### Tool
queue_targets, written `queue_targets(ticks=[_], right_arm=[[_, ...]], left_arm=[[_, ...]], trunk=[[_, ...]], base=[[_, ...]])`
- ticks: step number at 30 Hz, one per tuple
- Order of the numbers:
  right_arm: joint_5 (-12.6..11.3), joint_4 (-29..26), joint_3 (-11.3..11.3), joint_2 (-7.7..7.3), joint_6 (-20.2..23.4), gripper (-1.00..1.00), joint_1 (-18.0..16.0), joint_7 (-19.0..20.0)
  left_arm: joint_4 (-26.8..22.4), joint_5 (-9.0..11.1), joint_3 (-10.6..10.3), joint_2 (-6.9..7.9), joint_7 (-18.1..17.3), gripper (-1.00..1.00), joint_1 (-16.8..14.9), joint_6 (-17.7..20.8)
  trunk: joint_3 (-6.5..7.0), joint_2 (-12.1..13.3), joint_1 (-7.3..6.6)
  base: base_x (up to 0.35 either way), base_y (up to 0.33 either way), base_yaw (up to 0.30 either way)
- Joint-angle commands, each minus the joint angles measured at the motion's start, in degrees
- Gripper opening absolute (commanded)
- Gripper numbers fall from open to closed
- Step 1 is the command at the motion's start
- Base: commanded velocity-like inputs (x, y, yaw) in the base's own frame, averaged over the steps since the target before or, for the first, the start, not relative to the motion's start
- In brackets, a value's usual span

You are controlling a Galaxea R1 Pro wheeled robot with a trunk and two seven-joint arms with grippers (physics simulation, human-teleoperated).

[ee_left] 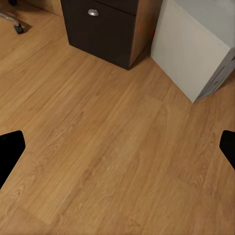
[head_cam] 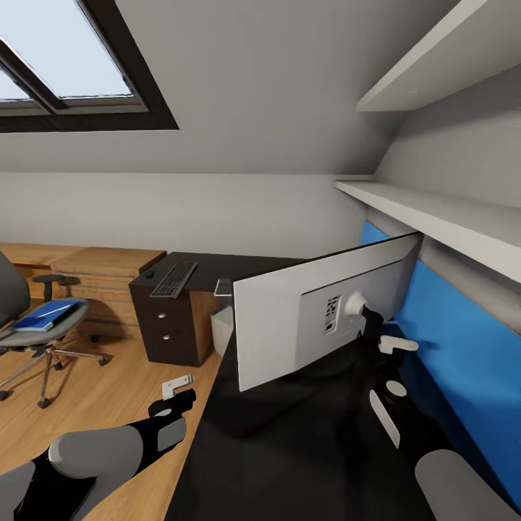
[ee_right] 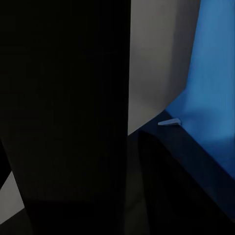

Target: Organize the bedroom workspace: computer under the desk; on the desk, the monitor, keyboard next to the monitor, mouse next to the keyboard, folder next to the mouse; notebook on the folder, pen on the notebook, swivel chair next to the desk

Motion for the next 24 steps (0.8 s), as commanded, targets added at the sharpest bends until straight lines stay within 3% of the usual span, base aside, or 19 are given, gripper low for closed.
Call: queue_targets(ticks=[1,6,24], right_arm=[[-0.09,1.52,0.47,-0.13,-0.49,-1.00,-0.04,-0.61],[-0.04,1.52,0.47,-0.17,-0.49,-1.00,-0.04,-0.53],[-0.04,1.56,0.50,-0.17,-0.48,-1.00,-0.04,-0.61]], left_arm=[[-0.28,0.36,-0.46,0.05,0.31,1.00,-0.11,-0.40],[-0.28,0.36,-0.46,0.13,0.31,1.00,-0.12,-0.40],[-0.25,0.36,-0.46,0.14,0.31,1.00,-0.08,-0.36]], trunk=[[-0.08,-0.04,0.01],[-0.08,-0.04,0.01],[-0.08,-0.04,0.01]], base=[[0.038,-0.006,-0.001],[0.151,-0.079,0.000],[0.004,-0.002,0.000]])
